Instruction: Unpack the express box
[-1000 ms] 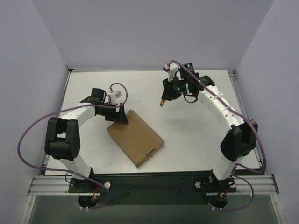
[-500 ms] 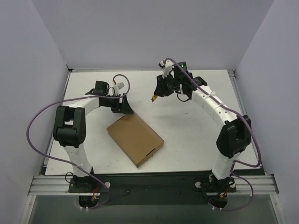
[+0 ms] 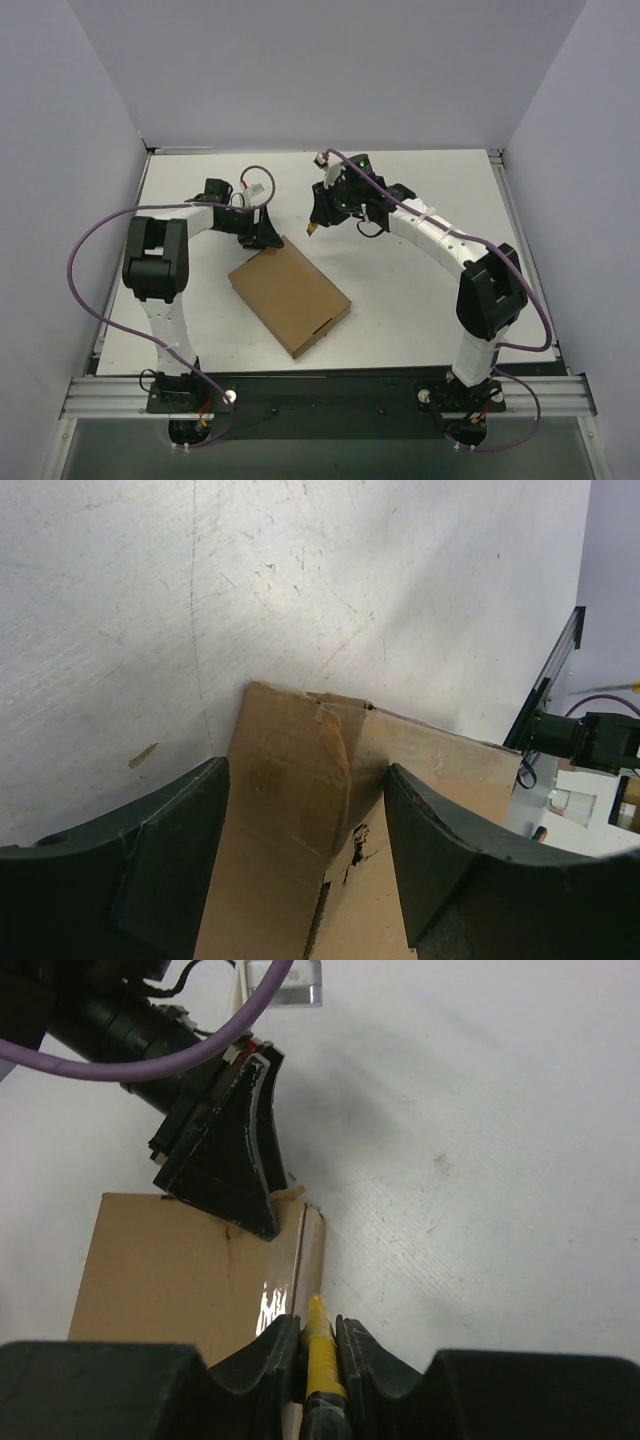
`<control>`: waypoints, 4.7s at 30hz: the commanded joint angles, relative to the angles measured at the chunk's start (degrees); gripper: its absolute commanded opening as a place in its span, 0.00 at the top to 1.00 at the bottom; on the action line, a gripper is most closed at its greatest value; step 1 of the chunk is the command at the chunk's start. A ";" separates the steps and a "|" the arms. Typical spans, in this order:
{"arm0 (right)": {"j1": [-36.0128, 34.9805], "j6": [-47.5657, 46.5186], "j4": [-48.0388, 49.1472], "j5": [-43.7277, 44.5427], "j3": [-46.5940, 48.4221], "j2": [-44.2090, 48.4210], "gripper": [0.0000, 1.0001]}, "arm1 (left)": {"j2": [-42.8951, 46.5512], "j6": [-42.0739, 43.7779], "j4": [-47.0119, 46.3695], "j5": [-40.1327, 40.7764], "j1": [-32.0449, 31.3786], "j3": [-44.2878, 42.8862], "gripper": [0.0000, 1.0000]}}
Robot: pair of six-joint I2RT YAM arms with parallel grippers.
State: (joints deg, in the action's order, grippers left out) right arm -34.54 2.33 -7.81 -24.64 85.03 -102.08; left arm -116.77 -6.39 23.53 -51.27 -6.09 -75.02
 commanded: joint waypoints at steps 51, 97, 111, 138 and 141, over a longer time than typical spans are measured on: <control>-9.49 -3.48 8.08 12.07 -8.22 2.76 1.00 | -0.56 -1.08 0.99 5.12 -0.68 4.10 0.37; -11.33 1.53 0.95 17.26 -12.61 7.34 1.00 | 0.67 -0.55 0.99 6.53 -0.59 5.24 0.39; -11.77 2.51 3.59 18.84 -13.58 6.46 1.00 | 0.58 -0.64 0.90 6.53 -0.51 5.50 0.39; -12.04 3.03 -1.58 17.35 -13.49 6.90 1.00 | -0.21 -1.43 0.47 7.50 0.11 4.89 0.40; -12.04 3.21 -2.90 17.26 -13.75 7.34 1.00 | -0.47 -1.52 0.46 7.50 0.55 4.62 0.40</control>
State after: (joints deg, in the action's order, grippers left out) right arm -45.98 4.73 -7.75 -6.87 71.64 -96.27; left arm -115.61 -9.74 21.50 -51.46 -6.02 -71.66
